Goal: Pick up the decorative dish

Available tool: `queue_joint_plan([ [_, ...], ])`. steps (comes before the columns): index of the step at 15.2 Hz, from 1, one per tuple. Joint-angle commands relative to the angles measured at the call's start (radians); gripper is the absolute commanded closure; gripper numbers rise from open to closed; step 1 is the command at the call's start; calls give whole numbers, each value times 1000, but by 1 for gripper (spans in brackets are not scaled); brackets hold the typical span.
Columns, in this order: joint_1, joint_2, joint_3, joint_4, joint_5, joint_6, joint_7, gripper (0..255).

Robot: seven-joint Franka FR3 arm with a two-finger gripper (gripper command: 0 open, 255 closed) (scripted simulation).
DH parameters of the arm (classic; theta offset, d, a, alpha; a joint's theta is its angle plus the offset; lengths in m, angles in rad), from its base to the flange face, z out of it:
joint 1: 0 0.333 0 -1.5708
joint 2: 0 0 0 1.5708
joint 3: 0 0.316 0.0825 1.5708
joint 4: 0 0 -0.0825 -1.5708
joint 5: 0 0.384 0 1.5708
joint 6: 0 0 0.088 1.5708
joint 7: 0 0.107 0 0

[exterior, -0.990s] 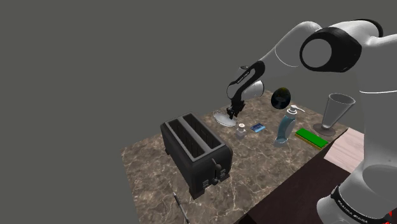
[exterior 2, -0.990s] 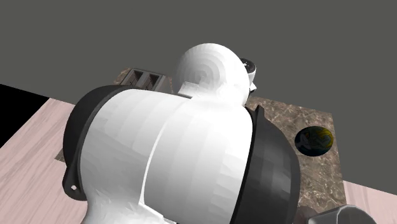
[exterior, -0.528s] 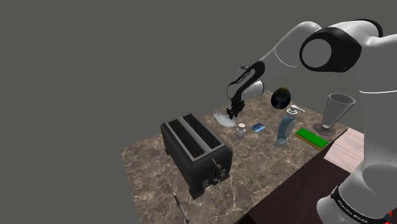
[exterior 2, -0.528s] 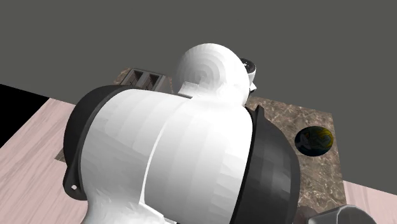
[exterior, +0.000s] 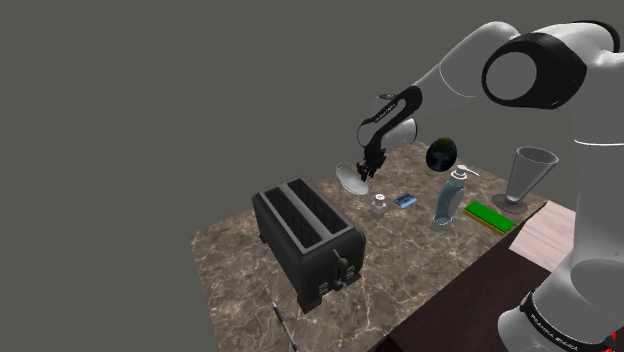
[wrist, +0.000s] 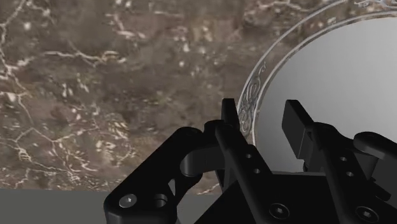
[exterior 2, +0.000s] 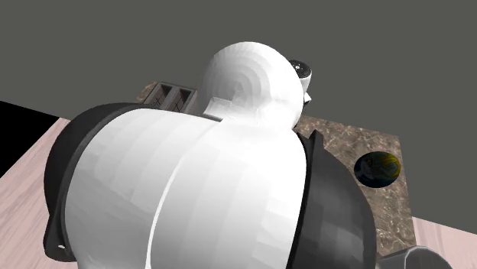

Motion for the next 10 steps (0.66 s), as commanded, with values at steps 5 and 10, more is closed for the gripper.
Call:
queue_joint_plan([
  [5,10,-60,-13,1,-19,-60,15,255],
  [10,14,-89,-19,5,-29,-93,23,255],
])
